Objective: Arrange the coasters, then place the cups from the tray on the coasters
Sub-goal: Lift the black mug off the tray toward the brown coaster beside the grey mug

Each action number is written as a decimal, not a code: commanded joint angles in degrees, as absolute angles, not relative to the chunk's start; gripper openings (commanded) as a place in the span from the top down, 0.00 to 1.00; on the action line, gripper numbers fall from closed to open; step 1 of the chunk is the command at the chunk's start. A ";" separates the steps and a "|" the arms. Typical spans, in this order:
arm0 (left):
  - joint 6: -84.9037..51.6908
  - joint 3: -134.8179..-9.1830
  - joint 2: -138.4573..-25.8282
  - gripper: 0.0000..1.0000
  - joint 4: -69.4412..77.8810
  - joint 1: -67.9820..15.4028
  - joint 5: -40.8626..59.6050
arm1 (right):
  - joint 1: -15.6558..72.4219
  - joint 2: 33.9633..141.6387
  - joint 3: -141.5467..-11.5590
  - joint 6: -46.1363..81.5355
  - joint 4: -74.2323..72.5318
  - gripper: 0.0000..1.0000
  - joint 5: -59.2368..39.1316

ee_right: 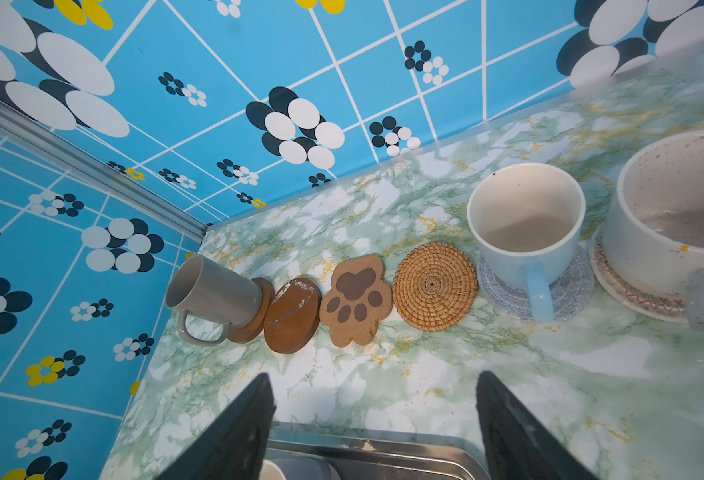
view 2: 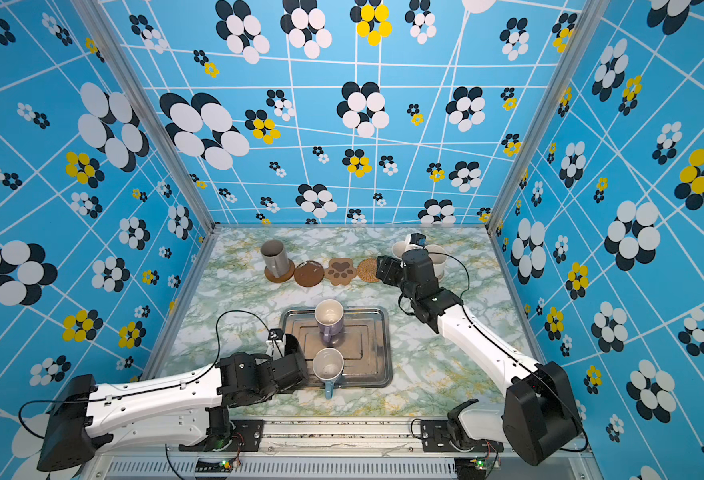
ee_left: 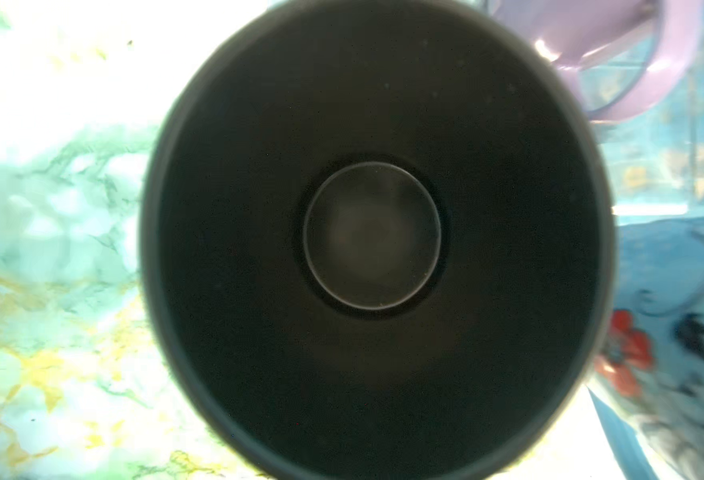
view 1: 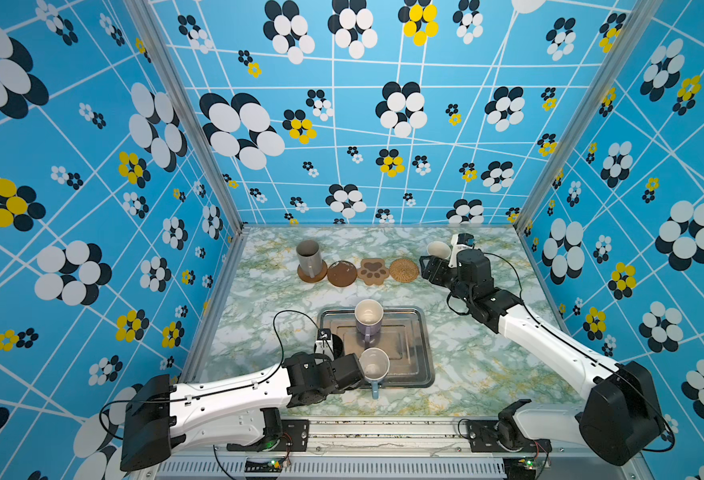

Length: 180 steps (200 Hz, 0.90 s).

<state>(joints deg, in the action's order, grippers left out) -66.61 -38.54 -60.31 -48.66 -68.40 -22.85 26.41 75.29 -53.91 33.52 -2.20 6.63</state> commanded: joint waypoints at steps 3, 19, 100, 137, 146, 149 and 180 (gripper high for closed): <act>-64.57 -41.54 -60.38 1.00 -49.58 -68.47 -27.20 | 26.04 75.40 -52.91 34.01 -3.27 0.22 5.77; -64.09 -42.15 -60.42 1.00 -49.58 -68.48 -27.59 | 26.01 75.50 -53.04 34.01 -3.25 0.22 5.57; -63.11 -43.33 -58.72 1.00 -49.44 -68.53 -28.89 | 25.89 75.50 -52.94 34.01 -3.30 0.22 5.41; -62.67 -43.64 -57.68 1.00 -49.41 -68.53 -29.66 | 25.83 75.54 -52.78 34.10 -3.42 0.22 5.32; -62.60 -43.75 -57.49 1.00 -49.50 -68.51 -29.87 | 25.83 75.59 -52.82 34.10 -3.43 0.22 5.30; -62.54 -43.77 -57.44 1.00 -49.54 -68.51 -29.97 | 25.84 75.66 -52.82 34.10 -3.49 0.22 5.33; -61.42 -44.85 -57.29 1.00 -49.51 -68.43 -31.48 | 25.83 75.85 -52.98 34.10 -3.60 0.22 5.11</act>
<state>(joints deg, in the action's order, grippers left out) -63.16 -41.56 -58.63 -49.47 -68.40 -26.24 26.15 75.31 -53.60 33.52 -2.42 5.61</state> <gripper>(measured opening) 0.189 0.777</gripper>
